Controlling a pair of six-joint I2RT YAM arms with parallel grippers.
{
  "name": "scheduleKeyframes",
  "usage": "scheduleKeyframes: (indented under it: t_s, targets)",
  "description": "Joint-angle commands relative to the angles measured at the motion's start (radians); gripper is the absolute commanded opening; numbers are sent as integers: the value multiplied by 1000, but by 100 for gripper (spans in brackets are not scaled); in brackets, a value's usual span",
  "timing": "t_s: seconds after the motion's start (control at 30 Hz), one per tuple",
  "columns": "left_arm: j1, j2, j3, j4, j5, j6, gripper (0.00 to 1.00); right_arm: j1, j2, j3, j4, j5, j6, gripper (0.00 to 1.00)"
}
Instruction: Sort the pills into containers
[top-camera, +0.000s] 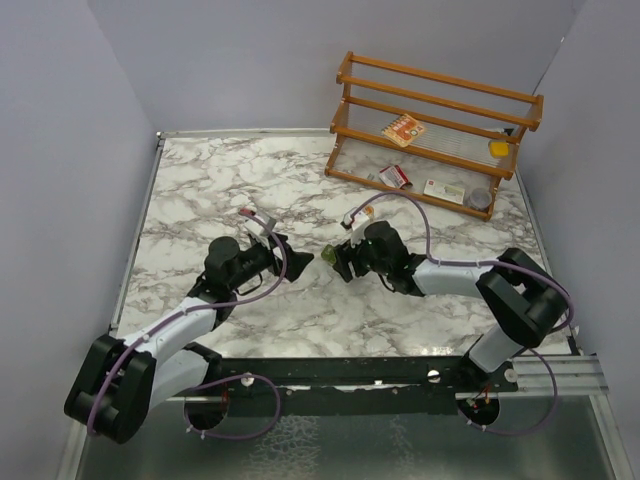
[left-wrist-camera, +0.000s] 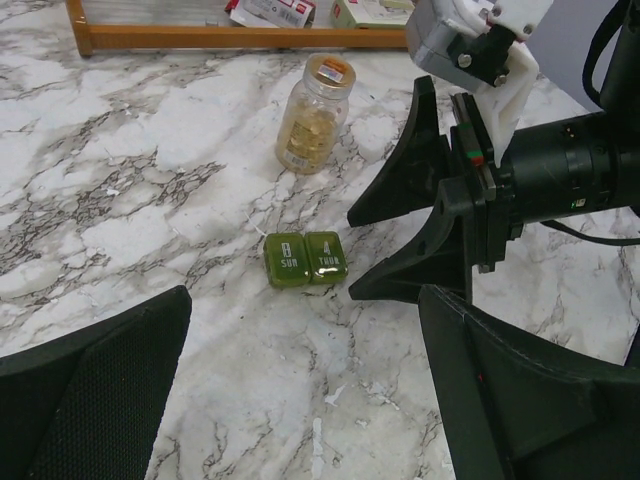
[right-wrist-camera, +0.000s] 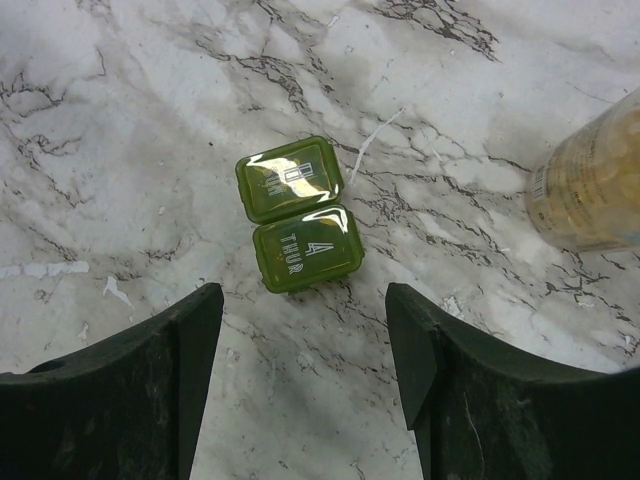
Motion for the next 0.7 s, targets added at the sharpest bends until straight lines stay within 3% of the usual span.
scheduleKeyframes:
  t_s: [0.0, 0.67]
  targets:
    - [10, -2, -1, 59, -15, -37, 99, 6, 35, 31, 49, -27, -18, 66]
    - [63, 22, -25, 101, 2, -90, 99, 5, 122, 92, 43, 22, -35, 67]
